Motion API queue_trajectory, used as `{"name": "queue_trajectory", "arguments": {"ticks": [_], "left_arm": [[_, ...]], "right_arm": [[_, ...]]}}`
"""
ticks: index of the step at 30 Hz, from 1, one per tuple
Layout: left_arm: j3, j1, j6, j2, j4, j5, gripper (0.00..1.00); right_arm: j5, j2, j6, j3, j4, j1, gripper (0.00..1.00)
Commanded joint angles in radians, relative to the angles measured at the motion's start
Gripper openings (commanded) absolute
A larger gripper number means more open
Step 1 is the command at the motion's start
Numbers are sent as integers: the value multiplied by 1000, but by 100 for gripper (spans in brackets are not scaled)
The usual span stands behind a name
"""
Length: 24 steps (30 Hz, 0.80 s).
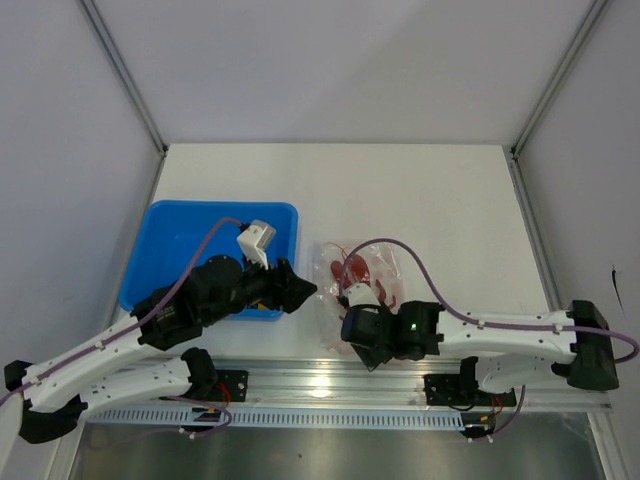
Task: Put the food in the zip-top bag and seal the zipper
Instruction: Pick up the zipper food storage bag at the center of the board.
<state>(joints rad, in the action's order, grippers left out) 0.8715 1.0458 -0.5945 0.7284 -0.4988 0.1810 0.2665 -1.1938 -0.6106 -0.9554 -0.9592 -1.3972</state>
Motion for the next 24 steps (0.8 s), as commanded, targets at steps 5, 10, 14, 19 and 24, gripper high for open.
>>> {"name": "queue_trajectory", "arguments": {"ticks": [5, 10, 14, 19, 24], "left_arm": [[6, -9, -28, -53, -14, 12, 74], [4, -9, -31, -61, -29, 9, 74], [4, -9, -34, -87, -50, 20, 74], [-8, -12, -39, -104, -49, 26, 75], [-8, -12, -45, -93, -40, 9, 75]], "right_arm": [[223, -154, -64, -19, 19, -19, 57], [229, -240, -37, -25, 71, -23, 52], [283, -225, -86, -34, 47, -94, 52], [303, -164, -126, -65, 36, -173, 56], [295, -177, -121, -72, 46, -220, 60]]}}
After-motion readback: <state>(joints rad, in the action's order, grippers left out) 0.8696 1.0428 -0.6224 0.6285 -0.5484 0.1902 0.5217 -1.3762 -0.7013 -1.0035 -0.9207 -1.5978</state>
